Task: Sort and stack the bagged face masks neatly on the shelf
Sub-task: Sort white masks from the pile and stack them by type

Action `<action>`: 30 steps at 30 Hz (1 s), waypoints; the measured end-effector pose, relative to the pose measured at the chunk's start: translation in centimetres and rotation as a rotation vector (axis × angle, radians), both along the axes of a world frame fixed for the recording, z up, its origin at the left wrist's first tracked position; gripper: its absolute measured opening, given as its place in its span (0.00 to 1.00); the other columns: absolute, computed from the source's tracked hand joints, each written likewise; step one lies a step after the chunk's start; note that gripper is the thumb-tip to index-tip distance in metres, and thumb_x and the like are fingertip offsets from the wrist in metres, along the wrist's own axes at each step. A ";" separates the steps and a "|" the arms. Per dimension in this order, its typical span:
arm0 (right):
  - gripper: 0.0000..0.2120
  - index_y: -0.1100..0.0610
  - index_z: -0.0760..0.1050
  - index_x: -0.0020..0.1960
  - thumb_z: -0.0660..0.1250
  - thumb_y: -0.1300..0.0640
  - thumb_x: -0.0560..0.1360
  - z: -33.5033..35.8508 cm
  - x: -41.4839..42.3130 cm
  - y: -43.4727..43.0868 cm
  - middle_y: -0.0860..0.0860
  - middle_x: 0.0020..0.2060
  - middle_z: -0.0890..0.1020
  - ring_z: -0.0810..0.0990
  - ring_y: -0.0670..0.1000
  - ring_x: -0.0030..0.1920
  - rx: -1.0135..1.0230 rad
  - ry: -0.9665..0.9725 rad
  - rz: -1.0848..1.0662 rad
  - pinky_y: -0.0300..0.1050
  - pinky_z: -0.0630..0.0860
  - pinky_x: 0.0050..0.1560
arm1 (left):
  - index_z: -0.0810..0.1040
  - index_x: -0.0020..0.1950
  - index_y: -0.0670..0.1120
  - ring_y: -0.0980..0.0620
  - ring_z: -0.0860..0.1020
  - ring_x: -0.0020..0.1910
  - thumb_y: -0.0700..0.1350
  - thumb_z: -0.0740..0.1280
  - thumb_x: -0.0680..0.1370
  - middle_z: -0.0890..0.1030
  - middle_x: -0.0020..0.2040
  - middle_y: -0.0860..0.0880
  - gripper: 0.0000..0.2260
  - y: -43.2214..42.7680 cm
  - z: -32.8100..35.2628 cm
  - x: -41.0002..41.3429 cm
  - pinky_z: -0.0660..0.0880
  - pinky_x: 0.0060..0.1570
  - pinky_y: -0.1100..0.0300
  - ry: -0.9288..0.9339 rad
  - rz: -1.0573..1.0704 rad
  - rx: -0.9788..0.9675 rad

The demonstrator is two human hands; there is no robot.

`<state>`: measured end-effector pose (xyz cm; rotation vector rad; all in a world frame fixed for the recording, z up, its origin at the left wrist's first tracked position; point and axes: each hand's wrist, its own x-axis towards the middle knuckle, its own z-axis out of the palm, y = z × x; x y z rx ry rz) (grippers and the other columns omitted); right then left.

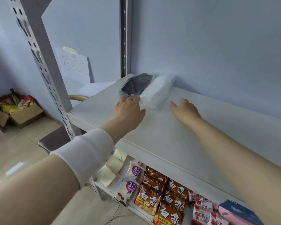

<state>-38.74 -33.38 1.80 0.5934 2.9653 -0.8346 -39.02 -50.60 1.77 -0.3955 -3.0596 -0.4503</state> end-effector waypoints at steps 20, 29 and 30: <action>0.42 0.64 0.64 0.70 0.77 0.48 0.64 -2.7 -15.9 -2.2 0.59 0.57 0.72 0.73 0.60 0.54 -0.463 -0.174 -0.488 0.57 0.71 0.59 | 0.50 0.78 0.46 0.48 0.43 0.77 0.54 0.53 0.82 0.48 0.78 0.48 0.27 -5.5 0.2 -15.0 0.41 0.73 0.54 0.180 -0.420 -0.113; 0.09 0.61 0.78 0.40 0.76 0.59 0.66 -0.8 -10.3 -3.7 0.57 0.40 0.79 0.79 0.57 0.40 -0.738 0.015 -0.659 0.48 0.77 0.45 | 0.50 0.78 0.48 0.52 0.42 0.77 0.53 0.53 0.82 0.47 0.79 0.52 0.26 -4.9 -0.4 -15.2 0.41 0.73 0.57 0.082 -0.595 0.123; 0.08 0.62 0.79 0.41 0.75 0.60 0.66 -0.3 -9.1 -3.4 0.58 0.42 0.81 0.81 0.58 0.43 -0.722 0.007 -0.663 0.51 0.78 0.50 | 0.50 0.78 0.49 0.53 0.42 0.77 0.53 0.54 0.82 0.47 0.79 0.52 0.26 -4.4 -0.5 -14.9 0.41 0.73 0.57 0.084 -0.624 0.157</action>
